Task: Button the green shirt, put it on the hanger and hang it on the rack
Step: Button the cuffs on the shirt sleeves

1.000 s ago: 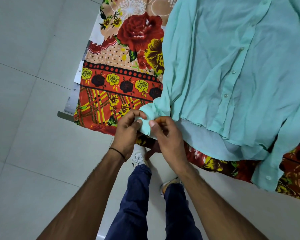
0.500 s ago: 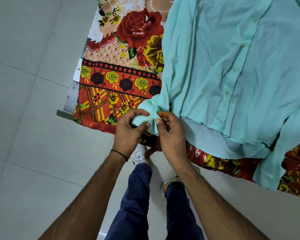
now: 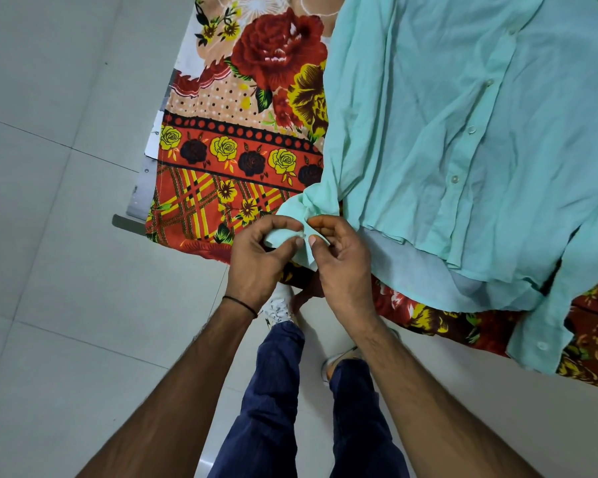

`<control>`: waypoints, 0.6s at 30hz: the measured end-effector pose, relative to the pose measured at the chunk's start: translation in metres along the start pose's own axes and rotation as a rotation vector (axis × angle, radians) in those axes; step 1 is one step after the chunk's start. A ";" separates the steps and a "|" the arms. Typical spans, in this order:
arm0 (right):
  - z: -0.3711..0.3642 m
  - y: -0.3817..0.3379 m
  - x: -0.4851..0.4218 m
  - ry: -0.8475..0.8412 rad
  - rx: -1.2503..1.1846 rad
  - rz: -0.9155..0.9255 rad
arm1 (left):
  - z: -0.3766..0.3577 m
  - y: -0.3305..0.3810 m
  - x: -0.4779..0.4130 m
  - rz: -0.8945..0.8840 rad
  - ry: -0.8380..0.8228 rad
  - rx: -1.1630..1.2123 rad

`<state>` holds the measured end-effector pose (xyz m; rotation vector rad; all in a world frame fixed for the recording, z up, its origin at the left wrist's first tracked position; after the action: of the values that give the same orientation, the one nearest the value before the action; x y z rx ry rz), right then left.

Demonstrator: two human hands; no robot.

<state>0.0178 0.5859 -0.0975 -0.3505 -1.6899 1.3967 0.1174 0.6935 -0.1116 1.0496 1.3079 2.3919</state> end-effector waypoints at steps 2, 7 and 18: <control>0.001 0.000 0.001 -0.005 -0.010 0.001 | 0.002 0.001 0.000 -0.006 0.017 -0.014; 0.001 -0.004 0.003 -0.004 -0.059 0.005 | 0.003 0.010 0.000 -0.026 0.061 -0.056; 0.001 -0.003 -0.008 -0.046 -0.017 -0.006 | 0.003 0.002 -0.003 0.070 0.094 0.081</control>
<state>0.0224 0.5784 -0.0981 -0.3251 -1.7402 1.3965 0.1217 0.6930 -0.1104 1.0317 1.4336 2.4868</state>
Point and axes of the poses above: each hand's wrist, its own x-axis away from the middle knuckle, its own z-axis out of the back of the hand, y = z × x, the point moved 6 cm from there along -x, towards the middle knuckle, and after that the axes turned 14 degrees about -x, right-handed, at the moved point
